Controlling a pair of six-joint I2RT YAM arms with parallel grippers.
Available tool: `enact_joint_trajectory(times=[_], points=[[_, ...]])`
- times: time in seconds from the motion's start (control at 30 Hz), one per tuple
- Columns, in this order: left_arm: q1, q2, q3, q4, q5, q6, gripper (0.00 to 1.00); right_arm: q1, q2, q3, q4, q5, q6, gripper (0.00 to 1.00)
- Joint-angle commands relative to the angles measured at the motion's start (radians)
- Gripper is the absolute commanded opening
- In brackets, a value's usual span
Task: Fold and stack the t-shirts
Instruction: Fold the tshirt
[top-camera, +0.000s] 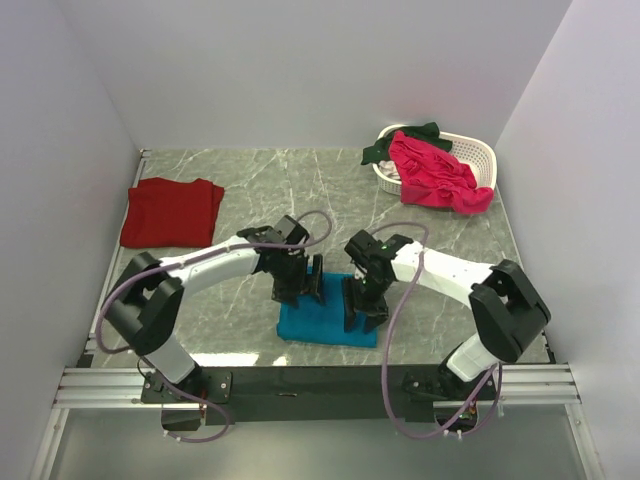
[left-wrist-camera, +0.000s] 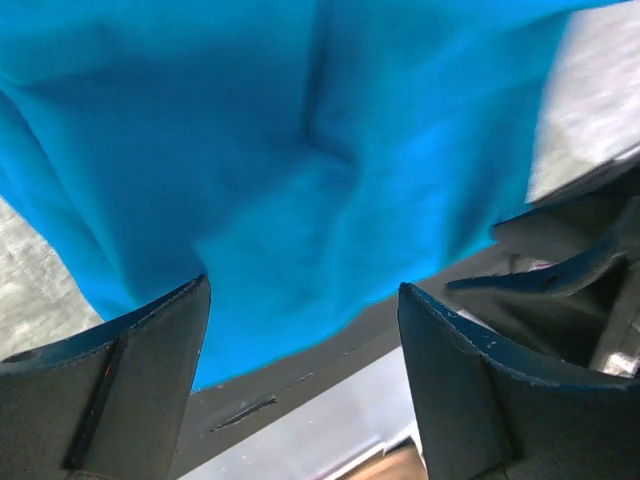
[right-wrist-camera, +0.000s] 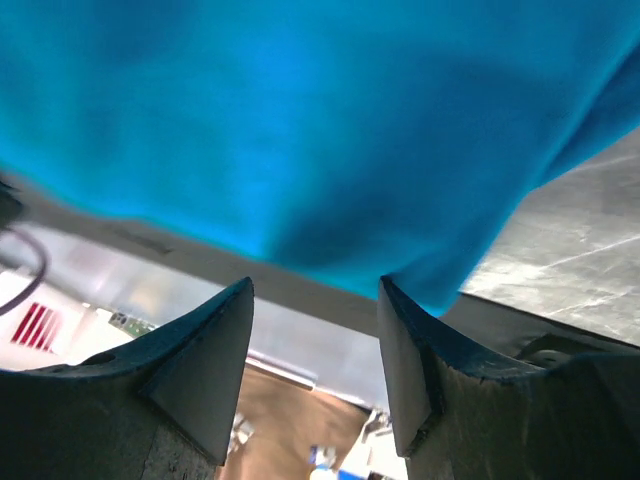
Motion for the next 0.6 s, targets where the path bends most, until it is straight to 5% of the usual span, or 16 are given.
enact_joint_trajectory(times=[0.0, 0.27, 0.57], points=[[-0.005, 0.048, -0.066, 0.037, 0.063, -0.016, 0.81, 0.004, 0.022, -0.059, 0.075, -0.003, 0.033, 0.59], [-0.019, 0.143, -0.115, 0.009, 0.036, -0.008, 0.82, 0.001, 0.092, -0.154, 0.127, 0.068, 0.015, 0.59], [-0.007, 0.126, 0.184, -0.140, -0.116, 0.019, 0.85, -0.002, 0.096, -0.071, 0.077, 0.115, -0.005, 0.60]])
